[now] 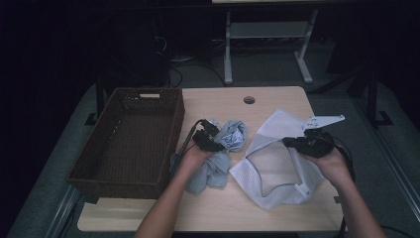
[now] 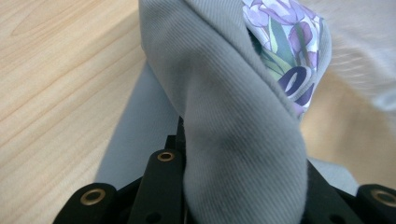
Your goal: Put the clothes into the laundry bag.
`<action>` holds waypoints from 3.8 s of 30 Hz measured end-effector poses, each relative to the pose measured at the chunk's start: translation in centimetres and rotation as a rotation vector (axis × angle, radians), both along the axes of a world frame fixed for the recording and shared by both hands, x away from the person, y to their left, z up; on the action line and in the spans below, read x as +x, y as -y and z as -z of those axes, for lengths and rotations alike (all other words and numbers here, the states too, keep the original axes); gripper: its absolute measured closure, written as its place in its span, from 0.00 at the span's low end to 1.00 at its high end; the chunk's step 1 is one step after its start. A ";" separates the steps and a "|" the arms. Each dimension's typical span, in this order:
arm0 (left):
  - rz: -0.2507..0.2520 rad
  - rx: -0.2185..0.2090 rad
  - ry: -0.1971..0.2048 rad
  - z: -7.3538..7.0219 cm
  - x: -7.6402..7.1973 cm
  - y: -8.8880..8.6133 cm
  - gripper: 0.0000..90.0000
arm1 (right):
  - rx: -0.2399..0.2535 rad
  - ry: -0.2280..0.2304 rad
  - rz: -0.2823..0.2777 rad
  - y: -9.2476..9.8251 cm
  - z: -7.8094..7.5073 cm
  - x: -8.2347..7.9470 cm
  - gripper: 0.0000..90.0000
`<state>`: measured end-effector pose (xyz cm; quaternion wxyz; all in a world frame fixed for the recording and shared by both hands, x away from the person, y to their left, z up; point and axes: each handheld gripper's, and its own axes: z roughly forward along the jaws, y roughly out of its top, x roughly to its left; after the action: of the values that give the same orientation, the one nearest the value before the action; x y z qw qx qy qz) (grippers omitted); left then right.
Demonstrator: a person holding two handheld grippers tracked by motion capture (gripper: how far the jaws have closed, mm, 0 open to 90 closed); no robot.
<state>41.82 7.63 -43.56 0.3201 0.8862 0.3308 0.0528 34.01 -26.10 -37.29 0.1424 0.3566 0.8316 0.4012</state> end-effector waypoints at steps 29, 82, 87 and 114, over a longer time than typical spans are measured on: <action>0.196 -0.171 -0.024 -6.4 -5.4 -0.6 0.81 | -0.017 0.005 0.055 -1.8 1.2 4.6 0.99; 0.181 -0.038 0.037 -2.0 -8.1 4.8 0.13 | -0.009 -0.012 -0.040 -3.2 1.2 1.6 0.99; 0.181 -0.017 0.039 -0.8 -9.2 3.6 0.12 | -0.015 -0.018 -0.038 -3.3 1.4 1.7 0.99; 0.218 0.020 -0.022 1.4 -8.9 3.1 0.73 | -0.024 -0.025 -0.036 -3.3 1.7 1.7 0.99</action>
<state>32.87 4.53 -44.98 0.3115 0.9206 0.2352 0.0109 35.75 -22.83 -39.03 0.1287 0.3448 0.8444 0.3893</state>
